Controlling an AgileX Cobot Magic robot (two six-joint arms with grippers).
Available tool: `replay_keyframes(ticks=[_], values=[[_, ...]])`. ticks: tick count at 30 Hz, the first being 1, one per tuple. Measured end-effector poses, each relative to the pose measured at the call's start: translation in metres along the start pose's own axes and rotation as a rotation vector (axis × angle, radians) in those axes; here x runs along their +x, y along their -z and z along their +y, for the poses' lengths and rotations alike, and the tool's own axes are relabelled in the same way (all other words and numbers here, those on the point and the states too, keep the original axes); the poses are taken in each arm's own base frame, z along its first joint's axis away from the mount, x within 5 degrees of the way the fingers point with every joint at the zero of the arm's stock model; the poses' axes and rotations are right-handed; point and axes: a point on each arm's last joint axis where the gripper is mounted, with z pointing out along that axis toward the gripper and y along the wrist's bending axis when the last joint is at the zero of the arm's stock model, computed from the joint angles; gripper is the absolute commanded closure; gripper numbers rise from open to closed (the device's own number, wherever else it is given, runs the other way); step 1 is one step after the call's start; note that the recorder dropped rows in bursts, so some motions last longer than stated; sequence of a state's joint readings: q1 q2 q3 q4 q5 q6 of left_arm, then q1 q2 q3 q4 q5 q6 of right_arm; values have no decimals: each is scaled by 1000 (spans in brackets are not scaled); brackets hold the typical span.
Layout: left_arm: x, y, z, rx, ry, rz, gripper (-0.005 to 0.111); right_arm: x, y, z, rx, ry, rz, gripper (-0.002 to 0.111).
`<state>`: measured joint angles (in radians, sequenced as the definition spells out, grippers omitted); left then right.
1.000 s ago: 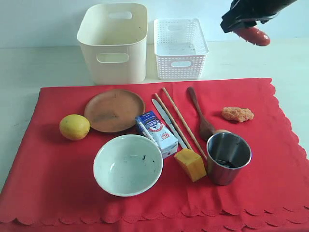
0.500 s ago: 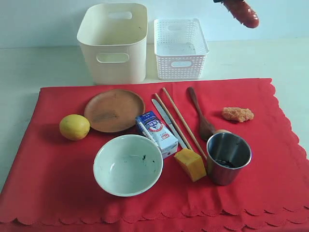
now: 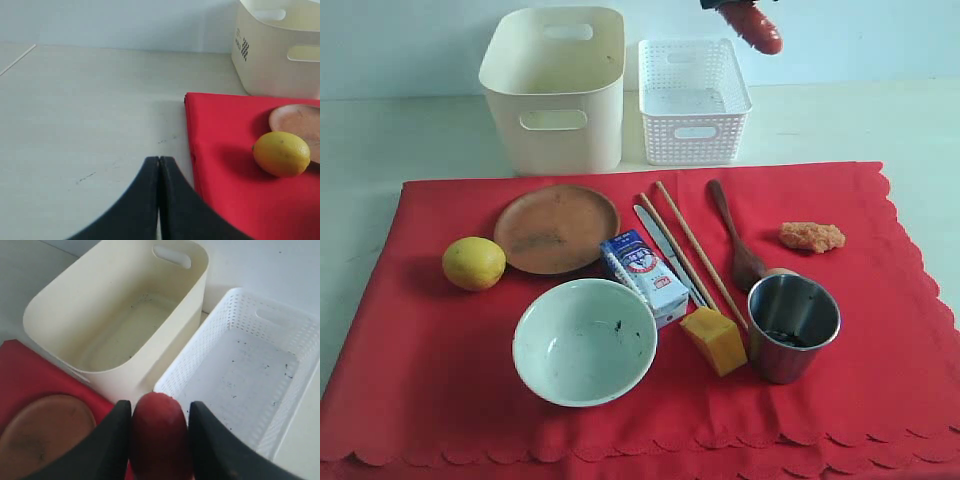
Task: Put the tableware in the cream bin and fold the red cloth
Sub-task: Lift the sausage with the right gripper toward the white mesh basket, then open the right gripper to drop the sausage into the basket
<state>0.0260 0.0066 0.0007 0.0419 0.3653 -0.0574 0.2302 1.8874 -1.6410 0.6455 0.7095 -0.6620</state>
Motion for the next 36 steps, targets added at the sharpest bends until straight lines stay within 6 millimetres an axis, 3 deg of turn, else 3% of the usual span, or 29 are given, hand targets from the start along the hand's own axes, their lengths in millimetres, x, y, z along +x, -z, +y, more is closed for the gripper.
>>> replay_keyframes(ticks=[11, 23, 30, 32, 36], values=[[0, 0, 0, 0, 0, 0, 107, 14, -80, -32, 5, -46, 54, 108], [0, 0, 0, 0, 0, 0, 107, 21, -130, -58, 61, -55, 6, 108], [0, 0, 0, 0, 0, 0, 107, 42, -160, -71, 97, -78, 15, 108], [0, 0, 0, 0, 0, 0, 107, 49, -166, -73, 99, -84, 27, 104], [0, 0, 0, 0, 0, 0, 107, 55, -173, -75, 102, -89, 37, 75]])
